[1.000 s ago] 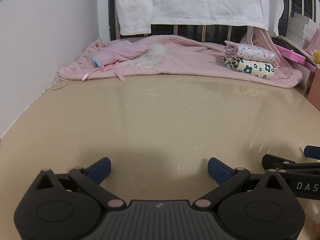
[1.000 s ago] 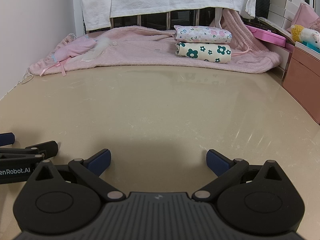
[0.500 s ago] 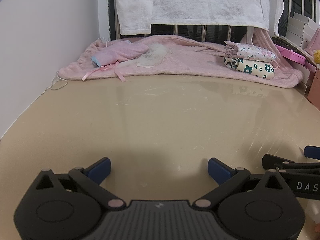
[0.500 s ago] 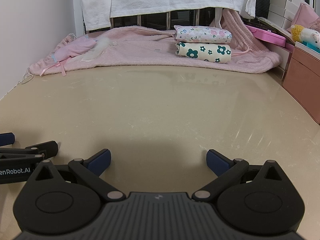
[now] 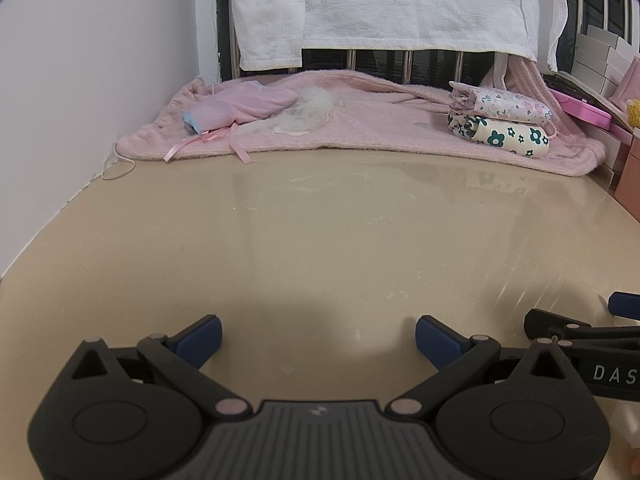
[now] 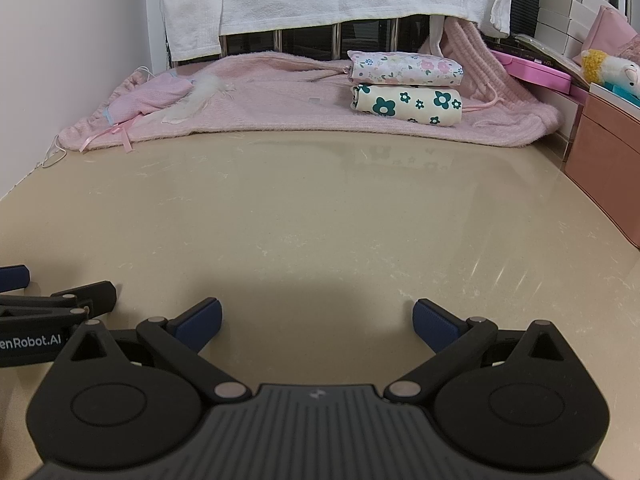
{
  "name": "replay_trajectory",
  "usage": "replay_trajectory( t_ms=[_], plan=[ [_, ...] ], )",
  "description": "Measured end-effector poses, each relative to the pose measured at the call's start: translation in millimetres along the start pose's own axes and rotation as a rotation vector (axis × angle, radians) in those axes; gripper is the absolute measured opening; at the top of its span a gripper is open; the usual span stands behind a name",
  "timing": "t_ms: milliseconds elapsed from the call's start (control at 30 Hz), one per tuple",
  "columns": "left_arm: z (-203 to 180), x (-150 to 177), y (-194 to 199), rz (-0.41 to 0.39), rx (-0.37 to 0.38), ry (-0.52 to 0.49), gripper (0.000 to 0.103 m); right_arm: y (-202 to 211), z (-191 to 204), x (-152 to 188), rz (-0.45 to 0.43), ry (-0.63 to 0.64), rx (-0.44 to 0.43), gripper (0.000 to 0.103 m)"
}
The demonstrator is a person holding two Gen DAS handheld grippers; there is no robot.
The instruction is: Fold clothes
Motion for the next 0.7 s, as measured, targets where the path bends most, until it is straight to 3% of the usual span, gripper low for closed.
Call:
replay_trajectory(
  t_ms=[700],
  plan=[
    [-0.3,-0.3,-0.6,0.0,-0.002,0.003,0.103,0.7,0.6,0.9,0.002,-0.012,0.008,0.103]
  ],
)
Point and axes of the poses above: each gripper's, at about its wrist camera, not at the fingertips, and y roughly against the way its jaws point, z to its left, x to its underside, the point moved 9 cm from there along -y, roughly the way its jaws point, and after that the axes turned 13 degrees about z, right-handed, at the moved point
